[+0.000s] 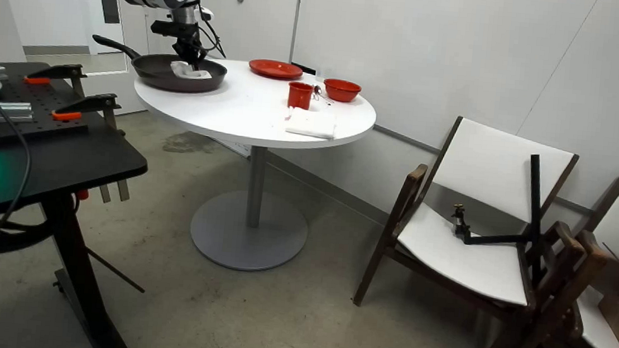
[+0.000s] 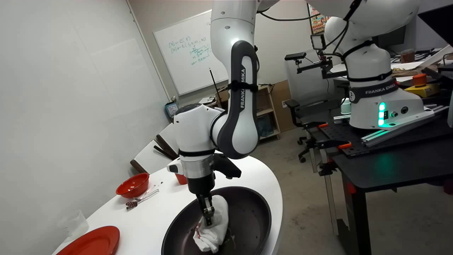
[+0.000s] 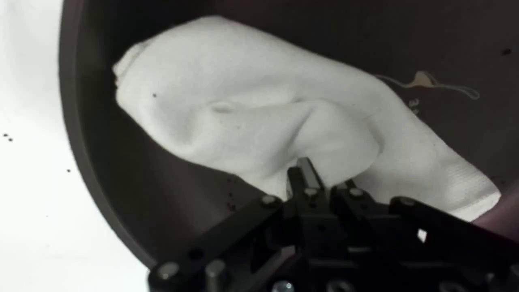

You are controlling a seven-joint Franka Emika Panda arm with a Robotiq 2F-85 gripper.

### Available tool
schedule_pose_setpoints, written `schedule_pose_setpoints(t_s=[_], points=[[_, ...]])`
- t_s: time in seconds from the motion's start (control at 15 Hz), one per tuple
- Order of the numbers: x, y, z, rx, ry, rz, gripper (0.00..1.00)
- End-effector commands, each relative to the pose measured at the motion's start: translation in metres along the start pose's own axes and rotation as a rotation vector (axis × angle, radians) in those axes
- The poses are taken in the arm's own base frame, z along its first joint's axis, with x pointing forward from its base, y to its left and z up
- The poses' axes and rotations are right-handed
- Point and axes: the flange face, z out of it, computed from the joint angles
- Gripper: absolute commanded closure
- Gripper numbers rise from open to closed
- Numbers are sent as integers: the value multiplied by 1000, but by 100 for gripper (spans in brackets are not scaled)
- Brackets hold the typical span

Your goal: Pick a cloth and wipe the pan

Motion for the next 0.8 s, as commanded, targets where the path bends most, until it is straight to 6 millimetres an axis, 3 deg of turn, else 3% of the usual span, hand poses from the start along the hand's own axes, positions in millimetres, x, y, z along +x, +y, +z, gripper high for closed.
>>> schedule_pose_setpoints(t_s=[0.0,0.2,0.4,0.73], points=[[26,13,5,-9,16,-20,98],[43,18,4,-14,35,-24,98],[58,4,2,-11,49,-34,98],[65,-7,3,3,60,-44,98]])
